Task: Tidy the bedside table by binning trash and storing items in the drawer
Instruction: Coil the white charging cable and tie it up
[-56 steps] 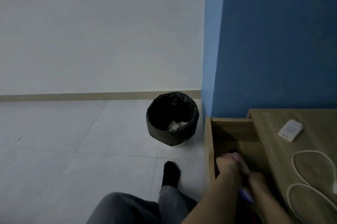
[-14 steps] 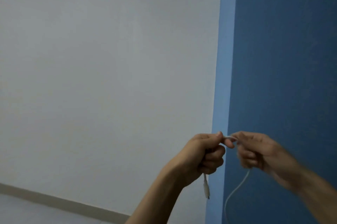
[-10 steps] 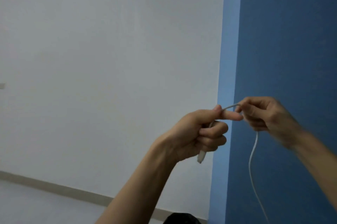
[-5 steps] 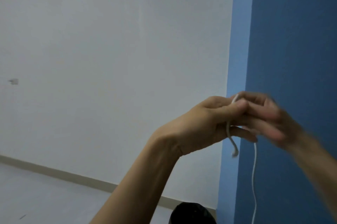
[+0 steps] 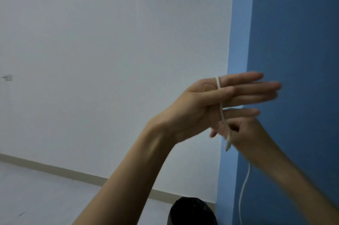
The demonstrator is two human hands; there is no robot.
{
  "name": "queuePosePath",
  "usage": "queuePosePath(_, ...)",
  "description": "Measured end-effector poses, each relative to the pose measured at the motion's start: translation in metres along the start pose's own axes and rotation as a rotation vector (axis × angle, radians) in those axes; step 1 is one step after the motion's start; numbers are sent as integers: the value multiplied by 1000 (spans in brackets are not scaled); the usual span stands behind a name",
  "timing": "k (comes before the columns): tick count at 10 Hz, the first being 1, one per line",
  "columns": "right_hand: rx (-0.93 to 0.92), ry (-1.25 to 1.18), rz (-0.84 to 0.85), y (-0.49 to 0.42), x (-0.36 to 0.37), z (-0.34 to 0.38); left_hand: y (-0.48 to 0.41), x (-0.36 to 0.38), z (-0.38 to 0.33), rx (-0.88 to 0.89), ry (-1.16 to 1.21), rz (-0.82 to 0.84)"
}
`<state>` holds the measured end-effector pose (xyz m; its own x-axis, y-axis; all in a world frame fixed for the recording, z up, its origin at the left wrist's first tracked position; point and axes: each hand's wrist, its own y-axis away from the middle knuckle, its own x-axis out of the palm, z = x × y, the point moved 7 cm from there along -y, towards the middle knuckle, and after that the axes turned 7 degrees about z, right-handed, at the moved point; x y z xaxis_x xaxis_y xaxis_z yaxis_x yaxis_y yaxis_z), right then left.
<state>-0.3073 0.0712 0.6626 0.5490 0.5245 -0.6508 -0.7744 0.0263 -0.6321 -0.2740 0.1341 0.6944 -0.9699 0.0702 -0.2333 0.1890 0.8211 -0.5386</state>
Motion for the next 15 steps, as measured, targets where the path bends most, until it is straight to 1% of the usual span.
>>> queuePosePath(1, -35, 163, 44, 17, 11, 13, 7, -29, 2, -19, -139, -159)
queuePosePath(2, -71, 324, 79, 25, 12, 17, 12, -40, 12, -90, -252, -214)
queuePosePath(3, -87, 516, 36, 22, -4, 19, 11, -32, 25, -170, -395, -158)
queuePosePath(4, -123, 566, -29, 22, -18, 26, 7, -26, 29, -174, -446, -120)
queuePosePath(5, -174, 530, -137, 20, -42, 40, 5, -19, 33, -135, -408, -45)
queuePosePath(6, -217, 523, -181, 15, -53, 46, 5, -12, 38, -116, -313, 37)
queuePosePath(7, -266, 397, -206, 3, -58, 47, 5, -1, 45, -103, -223, 123)
queuePosePath(8, -245, 218, -202, -7, -58, 39, 6, 6, 43, -73, -121, 202)
queuePosePath(9, -180, -80, -250, -17, -61, 25, 5, 13, 36, -54, -47, 241)
queuePosePath(10, -106, -400, -160, -16, -45, 14, 2, 13, 29, -3, -59, 216)
queuePosePath(11, -601, -1142, -119, 22, -35, 26, 1, 8, 22, 34, -28, 135)
queuePosePath(12, 183, -186, 67, 35, 5, -7, 4, 6, 20, 52, -13, 108)
queuePosePath(13, 258, -208, 129, 15, 13, -3, 7, -5, 15, 114, 2, -42)
queuePosePath(14, 191, -53, 154, 22, 9, -2, 7, -19, 15, 121, -40, -140)
queuePosePath(15, 40, 524, 124, 27, 2, 19, 5, -27, 23, 11, -228, -134)
